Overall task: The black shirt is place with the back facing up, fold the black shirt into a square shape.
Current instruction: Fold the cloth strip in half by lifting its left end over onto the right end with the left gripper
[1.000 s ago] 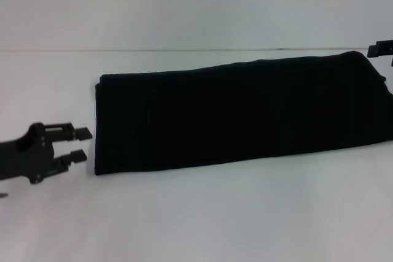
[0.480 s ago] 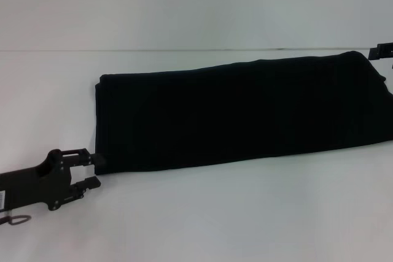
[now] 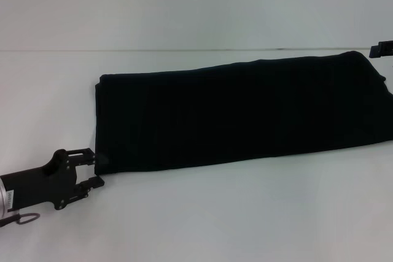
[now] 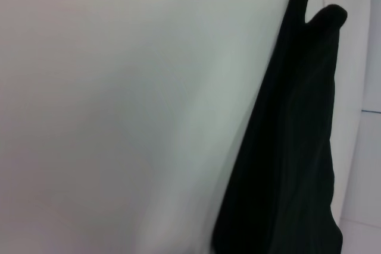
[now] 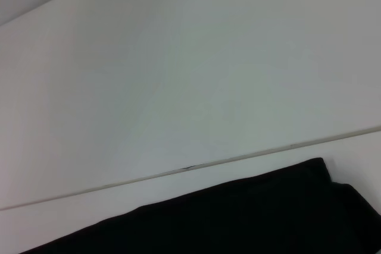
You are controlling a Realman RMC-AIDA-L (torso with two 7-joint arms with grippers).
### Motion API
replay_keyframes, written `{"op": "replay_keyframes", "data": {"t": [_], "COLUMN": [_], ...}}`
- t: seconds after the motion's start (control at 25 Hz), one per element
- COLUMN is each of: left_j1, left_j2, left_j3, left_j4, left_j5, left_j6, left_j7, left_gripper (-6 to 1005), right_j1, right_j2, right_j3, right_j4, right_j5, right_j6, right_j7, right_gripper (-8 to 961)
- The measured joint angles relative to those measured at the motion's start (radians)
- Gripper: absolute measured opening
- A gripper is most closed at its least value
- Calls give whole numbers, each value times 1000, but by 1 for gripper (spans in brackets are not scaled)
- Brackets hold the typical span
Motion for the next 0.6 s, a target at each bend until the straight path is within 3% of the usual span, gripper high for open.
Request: {"op": "replay_keyframes", "data": {"t": [0.6], "left_j1": [-16], "left_j2": [-17], "left_j3": [8], "left_j4": [-3], "left_j5": [7], "left_j6": [-39], "left_j7": [-24], "left_gripper": [513], "right_j1": [2], "right_j2": [1], "right_j3": [0], "right_j4": [0], "right_j5": [2], "right_j6": [0], "right_j7": [2], "right_gripper": [733]}}
